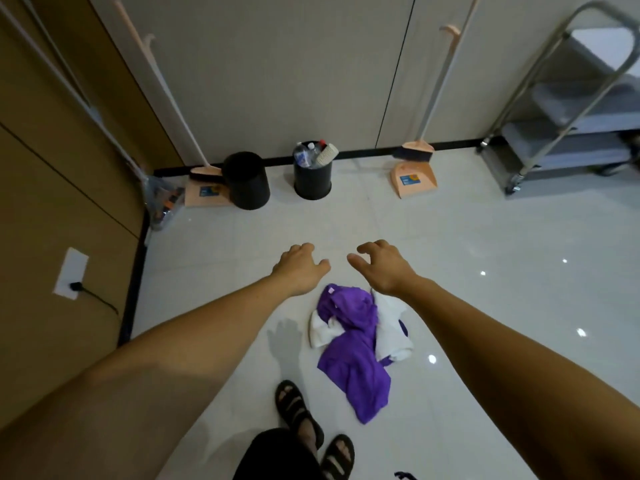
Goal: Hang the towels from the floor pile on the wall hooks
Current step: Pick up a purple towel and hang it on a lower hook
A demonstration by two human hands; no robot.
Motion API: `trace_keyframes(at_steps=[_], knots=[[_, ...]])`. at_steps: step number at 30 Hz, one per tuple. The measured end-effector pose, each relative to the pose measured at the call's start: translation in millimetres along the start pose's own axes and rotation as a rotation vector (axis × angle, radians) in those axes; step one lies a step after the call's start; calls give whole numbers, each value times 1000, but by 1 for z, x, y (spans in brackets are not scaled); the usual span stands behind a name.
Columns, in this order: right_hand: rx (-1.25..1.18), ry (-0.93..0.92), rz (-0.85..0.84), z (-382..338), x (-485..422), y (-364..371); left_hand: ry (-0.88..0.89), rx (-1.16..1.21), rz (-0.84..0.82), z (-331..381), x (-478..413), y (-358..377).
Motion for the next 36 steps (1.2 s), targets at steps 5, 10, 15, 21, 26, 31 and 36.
trace_keyframes(at_steps=[5, 10, 15, 21, 26, 31, 36], knots=[[-35, 161, -78, 68, -28, 39, -61, -42, -170, -16, -54, 61], [-62, 283, -161, 143, -69, 101, -106, -24, -275, -37, -103, 142], [-85, 326, -240, 217, -132, 199, -177, 28, -309, -64, -165, 244], [-114, 392, -300, 297, -217, 321, -229, 65, -289, -115, -247, 363], [-108, 471, -226, 335, -276, 389, -239, 142, -220, -155, -282, 422], [-18, 444, -205, 344, -302, 415, -265, 184, -224, -177, -288, 441], [-24, 306, -48, 306, -280, 368, -263, 201, -200, -167, -274, 406]])
Point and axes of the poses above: each hand's wrist, its own x-axis away from the middle knuckle, its own y-axis out of the palm, z = x × y, the point moved 1 cm from there along -x, towards the middle knuckle, and after that the axes turned 4 degrees about -z, right-handed, at the moved point
